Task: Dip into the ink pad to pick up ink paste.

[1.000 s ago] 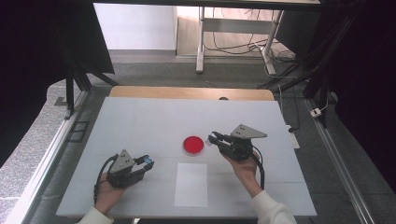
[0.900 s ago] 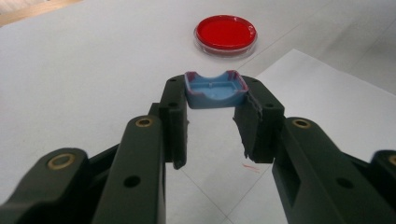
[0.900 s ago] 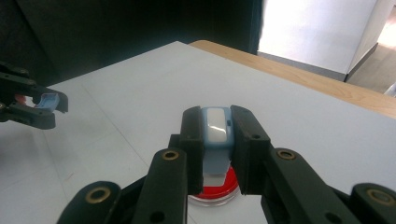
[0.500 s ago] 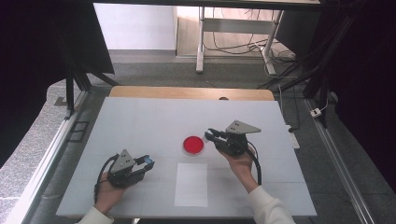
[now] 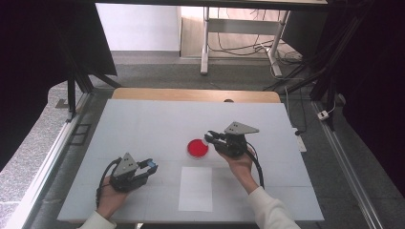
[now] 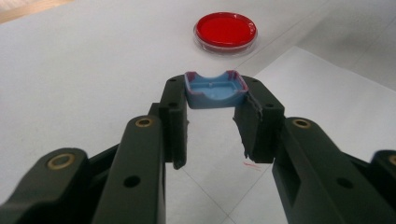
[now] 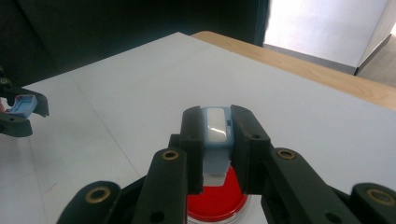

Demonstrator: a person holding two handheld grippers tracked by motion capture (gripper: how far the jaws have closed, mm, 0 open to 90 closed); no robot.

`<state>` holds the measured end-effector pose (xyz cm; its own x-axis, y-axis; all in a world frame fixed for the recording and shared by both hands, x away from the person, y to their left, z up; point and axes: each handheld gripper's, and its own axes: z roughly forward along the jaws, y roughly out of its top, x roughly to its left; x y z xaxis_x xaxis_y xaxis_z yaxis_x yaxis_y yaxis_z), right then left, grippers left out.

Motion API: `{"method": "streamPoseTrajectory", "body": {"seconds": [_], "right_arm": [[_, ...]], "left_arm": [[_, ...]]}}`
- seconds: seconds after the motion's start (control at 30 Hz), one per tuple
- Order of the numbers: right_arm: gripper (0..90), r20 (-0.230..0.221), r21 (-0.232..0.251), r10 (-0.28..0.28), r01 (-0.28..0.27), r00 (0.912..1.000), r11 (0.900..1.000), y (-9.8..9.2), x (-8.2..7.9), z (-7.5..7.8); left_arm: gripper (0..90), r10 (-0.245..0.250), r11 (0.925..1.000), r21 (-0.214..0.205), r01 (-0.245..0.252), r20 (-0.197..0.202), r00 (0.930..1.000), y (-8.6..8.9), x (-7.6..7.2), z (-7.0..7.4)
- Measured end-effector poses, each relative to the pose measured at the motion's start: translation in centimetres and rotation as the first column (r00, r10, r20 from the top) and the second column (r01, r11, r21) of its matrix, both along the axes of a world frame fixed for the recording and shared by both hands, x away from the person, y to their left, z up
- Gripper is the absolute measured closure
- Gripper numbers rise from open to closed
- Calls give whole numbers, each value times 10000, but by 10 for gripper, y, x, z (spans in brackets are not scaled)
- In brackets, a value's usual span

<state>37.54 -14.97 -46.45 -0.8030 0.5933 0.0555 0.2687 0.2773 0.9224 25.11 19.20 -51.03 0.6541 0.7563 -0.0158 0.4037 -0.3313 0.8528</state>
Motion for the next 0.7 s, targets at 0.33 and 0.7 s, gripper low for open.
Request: {"method": "streamPoseTrajectory", "body": {"seconds": [0.33, 0.7], "right_arm": [[746, -121, -321, 132, -135, 9998, 9994, 12, 6, -8], [746, -380, -834, 75, -106, 9993, 9965, 19, 14, -21]], "left_arm": [[647, 21, 10000, -21, -21, 10, 10000, 0, 0, 0], [647, -2, 10000, -33, 2, -27, 10000, 1, 0, 0]]}}
